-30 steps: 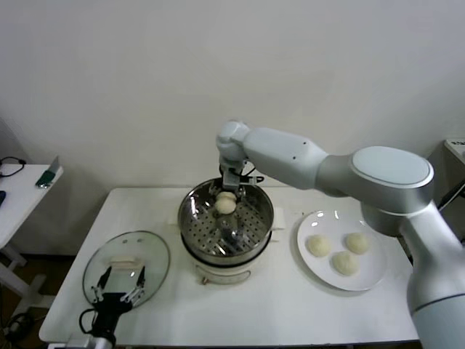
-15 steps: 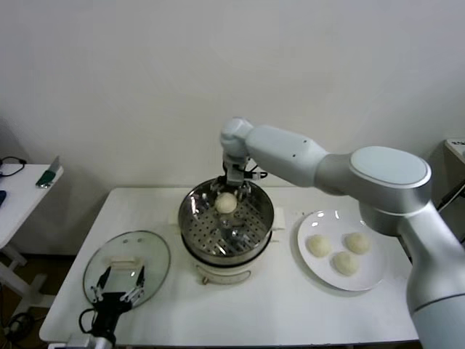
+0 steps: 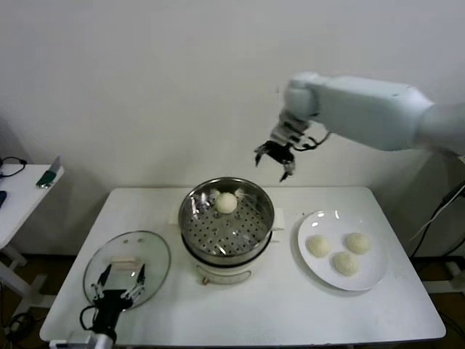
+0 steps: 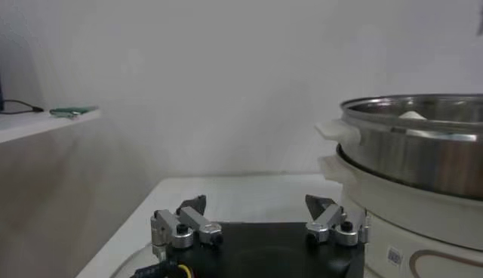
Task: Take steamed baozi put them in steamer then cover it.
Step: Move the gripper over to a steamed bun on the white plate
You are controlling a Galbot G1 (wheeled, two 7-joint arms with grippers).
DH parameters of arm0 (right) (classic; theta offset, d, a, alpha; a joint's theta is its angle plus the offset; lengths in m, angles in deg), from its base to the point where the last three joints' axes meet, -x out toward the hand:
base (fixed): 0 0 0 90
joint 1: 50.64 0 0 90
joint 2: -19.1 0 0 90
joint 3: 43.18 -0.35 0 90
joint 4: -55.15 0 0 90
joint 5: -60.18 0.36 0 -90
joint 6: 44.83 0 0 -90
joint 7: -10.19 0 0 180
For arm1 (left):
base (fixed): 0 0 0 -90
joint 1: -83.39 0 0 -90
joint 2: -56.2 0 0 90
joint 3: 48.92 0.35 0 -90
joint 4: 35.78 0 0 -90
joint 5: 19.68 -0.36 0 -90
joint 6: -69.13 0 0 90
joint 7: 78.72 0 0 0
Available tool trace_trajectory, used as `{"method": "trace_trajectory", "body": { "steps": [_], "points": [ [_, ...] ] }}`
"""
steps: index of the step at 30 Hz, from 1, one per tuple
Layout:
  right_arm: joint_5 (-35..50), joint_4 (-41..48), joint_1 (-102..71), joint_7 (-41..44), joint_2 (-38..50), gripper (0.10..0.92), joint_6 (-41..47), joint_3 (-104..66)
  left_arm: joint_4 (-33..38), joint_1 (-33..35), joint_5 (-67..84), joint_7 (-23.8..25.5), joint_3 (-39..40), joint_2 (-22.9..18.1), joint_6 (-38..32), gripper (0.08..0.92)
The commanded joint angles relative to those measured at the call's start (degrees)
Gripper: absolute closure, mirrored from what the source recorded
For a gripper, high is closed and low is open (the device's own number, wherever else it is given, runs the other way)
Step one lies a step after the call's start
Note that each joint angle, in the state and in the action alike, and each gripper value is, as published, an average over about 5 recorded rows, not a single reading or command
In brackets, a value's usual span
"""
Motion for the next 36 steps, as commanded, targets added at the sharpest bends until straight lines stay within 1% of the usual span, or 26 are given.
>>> {"method": "trace_trajectory", "body": {
  "steps": [1,6,11,18,22,28,36],
  "points": [
    [8.43,-17.90,4.77,-6.71,19.11,0.203,22.30,13.93,-0.36,-0.46,-0.18,0.01,0.17,-0.13,0.09,0.177],
    [8.76,-21.33,-2.40,-12.33,20.79,0.203,29.10,10.05,-0.33,-0.67,-0.13,0.03,0.18,-0.06,0.11,0.177],
    [4.39,-18.62,-11.55,-14.71,20.00,0.203,32.00,3.99,-0.29,-0.65,-0.46,0.03,0.15,0.07,0.08,0.177],
    [-2.19,-9.21,-22.26,-15.09,15.90,0.203,31.77,-3.90,-0.33,-0.29,-0.67,-0.03,0.11,-0.18,-0.10,0.177],
    [-4.16,-5.22,-26.56,-15.08,13.20,0.203,31.54,-7.66,-0.45,-0.10,-0.78,-0.08,0.09,-0.34,-0.18,0.177],
    [-4.69,-1.56,-30.15,-14.99,10.80,0.203,31.29,-10.97,-0.54,0.19,-0.90,-0.13,-0.11,-0.59,-0.27,0.177],
    [-6.09,1.38,-32.67,-14.73,9.92,0.203,30.55,-12.93,-0.90,0.28,-1.02,-0.17,-0.02,-0.86,-0.44,0.177]
  ]
}}
